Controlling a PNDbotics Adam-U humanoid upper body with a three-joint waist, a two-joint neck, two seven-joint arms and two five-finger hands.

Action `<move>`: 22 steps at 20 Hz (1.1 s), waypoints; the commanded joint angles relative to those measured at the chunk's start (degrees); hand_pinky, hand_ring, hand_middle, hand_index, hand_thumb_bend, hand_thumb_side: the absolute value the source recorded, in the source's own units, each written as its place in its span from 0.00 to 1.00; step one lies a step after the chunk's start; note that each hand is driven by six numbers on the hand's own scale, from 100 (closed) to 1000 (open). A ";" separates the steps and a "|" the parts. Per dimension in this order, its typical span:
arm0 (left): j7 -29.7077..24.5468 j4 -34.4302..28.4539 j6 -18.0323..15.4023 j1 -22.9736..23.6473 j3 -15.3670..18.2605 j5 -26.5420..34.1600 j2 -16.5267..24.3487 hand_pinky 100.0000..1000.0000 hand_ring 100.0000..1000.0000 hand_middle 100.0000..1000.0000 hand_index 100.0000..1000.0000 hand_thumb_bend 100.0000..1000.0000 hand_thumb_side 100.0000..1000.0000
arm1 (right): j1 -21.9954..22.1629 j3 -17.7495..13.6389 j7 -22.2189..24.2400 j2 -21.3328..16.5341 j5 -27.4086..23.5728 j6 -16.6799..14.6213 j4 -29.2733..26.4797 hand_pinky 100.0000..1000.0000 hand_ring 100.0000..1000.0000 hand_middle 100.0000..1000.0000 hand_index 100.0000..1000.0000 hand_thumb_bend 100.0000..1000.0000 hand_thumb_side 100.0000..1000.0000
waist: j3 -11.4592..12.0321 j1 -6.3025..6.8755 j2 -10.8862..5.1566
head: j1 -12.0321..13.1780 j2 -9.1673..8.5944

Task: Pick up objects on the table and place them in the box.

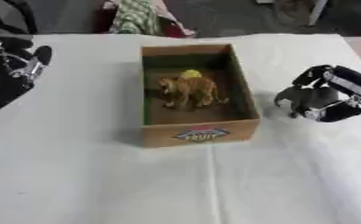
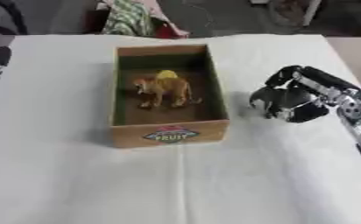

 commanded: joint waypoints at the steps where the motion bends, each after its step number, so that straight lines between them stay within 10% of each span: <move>1: 0.07 -0.66 0.09 -0.43 0.50 0.12 0.84 0.49 0.44 0.46 0.65 0.40 0.37 | -0.73 -0.86 -0.40 -1.08 0.98 -0.04 -0.06 0.74 0.77 0.75 0.78 0.23 0.00 | -0.08 0.03 -0.86 | 0.01 -0.24; 16: -0.01 -0.59 0.01 -0.10 0.65 0.25 0.81 0.50 0.44 0.46 0.65 0.39 0.37 | -0.51 -0.98 -3.90 -1.23 5.75 -1.06 -0.29 0.31 0.28 0.44 0.54 0.11 0.00 | -0.09 0.05 -0.77 | 0.08 -0.24; 22: -0.04 -0.67 -0.06 -0.02 0.72 0.38 0.82 0.50 0.44 0.46 0.65 0.39 0.37 | -0.88 -1.33 -6.30 -1.54 4.19 -1.38 -1.63 0.29 0.24 0.42 0.53 0.13 0.00 | -0.07 0.03 -0.83 | 0.13 -0.24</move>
